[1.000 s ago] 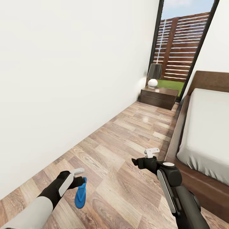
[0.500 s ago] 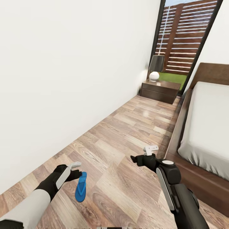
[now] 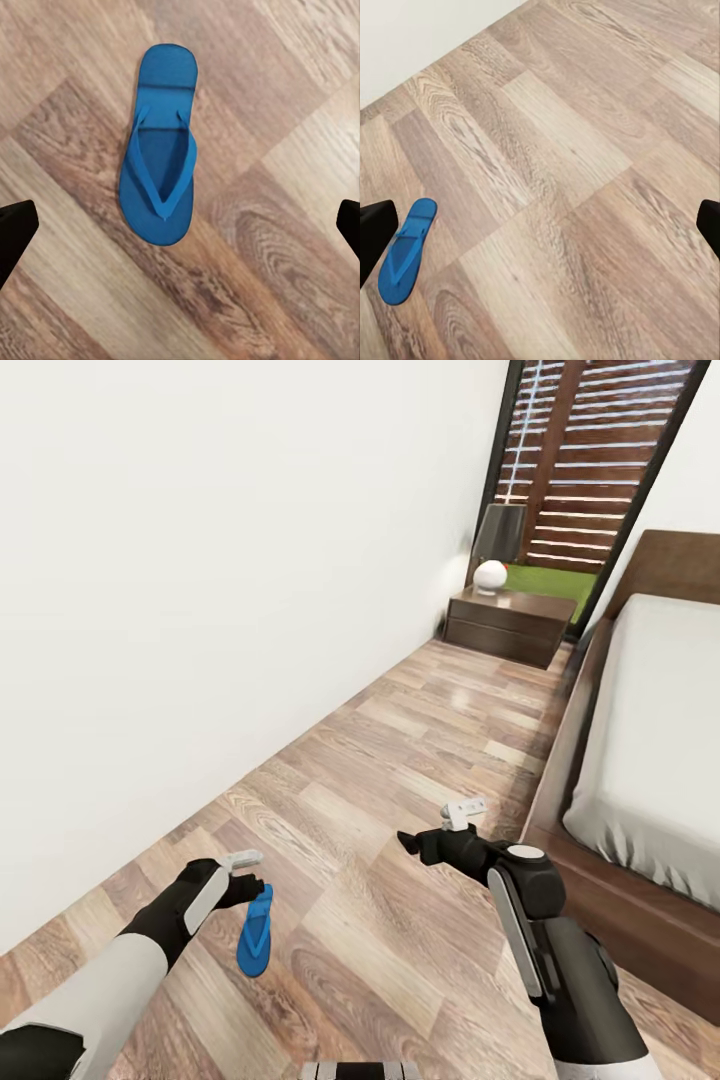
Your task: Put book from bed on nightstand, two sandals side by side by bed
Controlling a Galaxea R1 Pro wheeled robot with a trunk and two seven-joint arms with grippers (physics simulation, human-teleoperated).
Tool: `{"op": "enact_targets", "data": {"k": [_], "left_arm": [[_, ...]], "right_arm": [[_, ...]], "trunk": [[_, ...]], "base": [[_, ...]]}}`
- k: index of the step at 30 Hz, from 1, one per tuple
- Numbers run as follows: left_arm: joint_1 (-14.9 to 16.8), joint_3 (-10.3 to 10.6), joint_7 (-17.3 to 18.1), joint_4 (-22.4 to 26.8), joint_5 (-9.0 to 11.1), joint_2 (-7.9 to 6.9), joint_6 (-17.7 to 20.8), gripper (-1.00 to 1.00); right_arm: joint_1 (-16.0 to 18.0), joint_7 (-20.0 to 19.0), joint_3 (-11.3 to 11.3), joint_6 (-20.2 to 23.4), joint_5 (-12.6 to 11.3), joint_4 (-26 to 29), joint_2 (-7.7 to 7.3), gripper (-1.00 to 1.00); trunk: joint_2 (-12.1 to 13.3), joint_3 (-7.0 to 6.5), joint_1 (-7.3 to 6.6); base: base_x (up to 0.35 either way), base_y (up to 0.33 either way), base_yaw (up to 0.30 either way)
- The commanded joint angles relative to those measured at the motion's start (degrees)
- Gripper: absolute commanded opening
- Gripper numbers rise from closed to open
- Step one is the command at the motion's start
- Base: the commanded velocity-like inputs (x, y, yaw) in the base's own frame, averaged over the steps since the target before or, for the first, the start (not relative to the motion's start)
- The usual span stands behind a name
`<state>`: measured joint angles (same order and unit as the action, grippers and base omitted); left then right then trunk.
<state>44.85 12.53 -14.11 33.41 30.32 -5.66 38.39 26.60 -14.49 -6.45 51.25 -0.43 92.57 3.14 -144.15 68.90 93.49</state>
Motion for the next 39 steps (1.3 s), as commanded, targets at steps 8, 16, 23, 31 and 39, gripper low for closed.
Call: {"op": "enact_targets", "data": {"k": [8, 16, 23, 31, 39], "left_arm": [[0.13, 2.69, -1.01, 0.16, -0.03, -0.03, -0.80, 1.00], [0.02, 4.10, -1.64, 0.24, -0.44, -0.05, -1.15, 1.00], [-0.11, 4.77, -1.93, 0.18, -0.62, 0.01, -2.54, 1.00], [-0.23, 6.23, -3.57, 0.17, -2.75, 0.48, -4.29, 1.00], [-0.69, 6.98, -4.14, 0.17, -3.96, 1.04, -7.24, 1.00]], "right_arm": [[0.60, -0.55, -0.19, -0.24, -0.05, 0.01, 0.74, 1.00], [0.64, -0.48, -1.18, -0.49, -0.04, -0.02, 0.93, 1.00], [0.59, -0.32, -2.97, -0.53, 0.05, -0.02, 0.91, 1.00], [0.55, -0.28, -3.41, -0.53, 0.07, -0.02, 0.90, 1.00], [0.51, -0.28, -3.58, -0.54, 0.07, -0.02, 0.93, 1.00]], "trunk": [[-0.13, 1.83, 0.19], [-0.24, 3.60, 0.40], [-0.33, 5.15, 0.58], [-0.44, 6.92, 0.78], [-0.55, 8.70, 0.99]], "base": [[0.000, 0.000, 0.000], [0.000, 0.000, 0.000], [0.000, 0.000, 0.000], [0.000, 0.000, 0.000], [0.000, 0.000, 0.000]]}}
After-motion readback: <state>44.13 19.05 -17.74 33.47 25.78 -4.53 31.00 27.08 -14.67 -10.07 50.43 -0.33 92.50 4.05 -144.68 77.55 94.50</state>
